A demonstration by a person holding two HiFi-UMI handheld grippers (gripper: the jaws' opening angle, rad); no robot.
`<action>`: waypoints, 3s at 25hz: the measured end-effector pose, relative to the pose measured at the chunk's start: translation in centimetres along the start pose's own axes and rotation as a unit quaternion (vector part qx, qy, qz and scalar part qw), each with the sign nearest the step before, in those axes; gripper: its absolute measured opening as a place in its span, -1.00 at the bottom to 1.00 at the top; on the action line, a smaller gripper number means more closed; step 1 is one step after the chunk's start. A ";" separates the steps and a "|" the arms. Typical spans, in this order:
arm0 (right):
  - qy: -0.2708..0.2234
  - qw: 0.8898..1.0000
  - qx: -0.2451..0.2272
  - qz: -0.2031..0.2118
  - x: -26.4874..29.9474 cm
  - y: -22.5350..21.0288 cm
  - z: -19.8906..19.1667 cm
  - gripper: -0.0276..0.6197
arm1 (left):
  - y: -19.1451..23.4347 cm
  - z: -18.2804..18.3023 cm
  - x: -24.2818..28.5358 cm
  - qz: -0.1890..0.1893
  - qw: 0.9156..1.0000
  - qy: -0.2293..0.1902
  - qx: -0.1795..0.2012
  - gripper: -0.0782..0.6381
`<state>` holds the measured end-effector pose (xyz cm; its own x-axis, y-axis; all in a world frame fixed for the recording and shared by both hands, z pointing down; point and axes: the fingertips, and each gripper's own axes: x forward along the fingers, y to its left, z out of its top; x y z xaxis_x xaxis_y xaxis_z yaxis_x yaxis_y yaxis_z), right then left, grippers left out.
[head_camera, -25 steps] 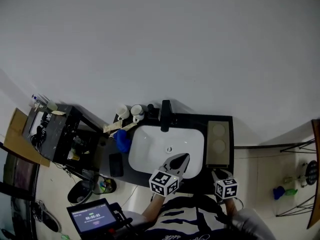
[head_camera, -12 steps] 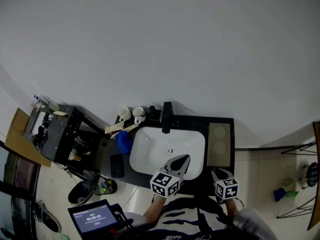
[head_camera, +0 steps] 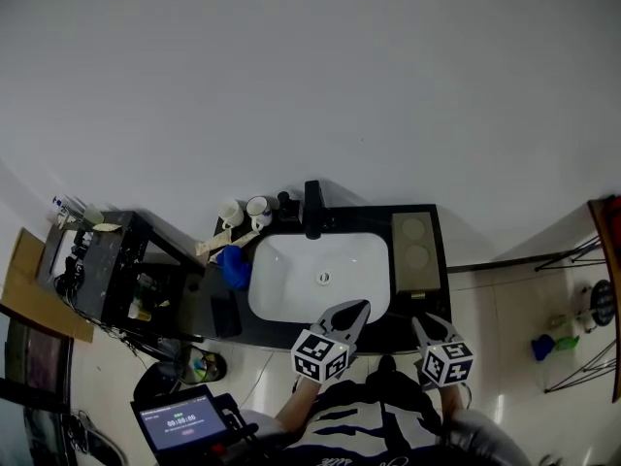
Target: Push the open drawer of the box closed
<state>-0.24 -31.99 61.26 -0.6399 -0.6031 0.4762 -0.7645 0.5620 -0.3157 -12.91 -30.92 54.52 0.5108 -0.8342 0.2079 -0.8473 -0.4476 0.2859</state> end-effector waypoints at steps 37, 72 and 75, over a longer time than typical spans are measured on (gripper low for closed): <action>-0.123 0.988 0.011 -0.092 -33.0 7.4 -10.5 -0.68 | -31.8 -10.7 -13.6 -0.181 0.983 0.030 0.020 -0.78; -0.120 0.991 0.029 -0.054 -32.9 19.5 -17.5 -0.92 | -28.0 -13.7 -28.0 -0.106 0.994 0.032 0.023 -0.78; -0.126 0.990 0.028 -0.058 -33.3 19.7 -18.1 -0.92 | -28.2 -14.1 -28.1 -0.113 0.993 0.029 0.027 -0.78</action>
<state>7.38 9.37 54.07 -0.5406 -0.7879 0.2948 -0.8330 0.4523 -0.3186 -1.29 9.71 53.84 0.6956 -0.6907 0.1977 -0.7153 -0.6400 0.2807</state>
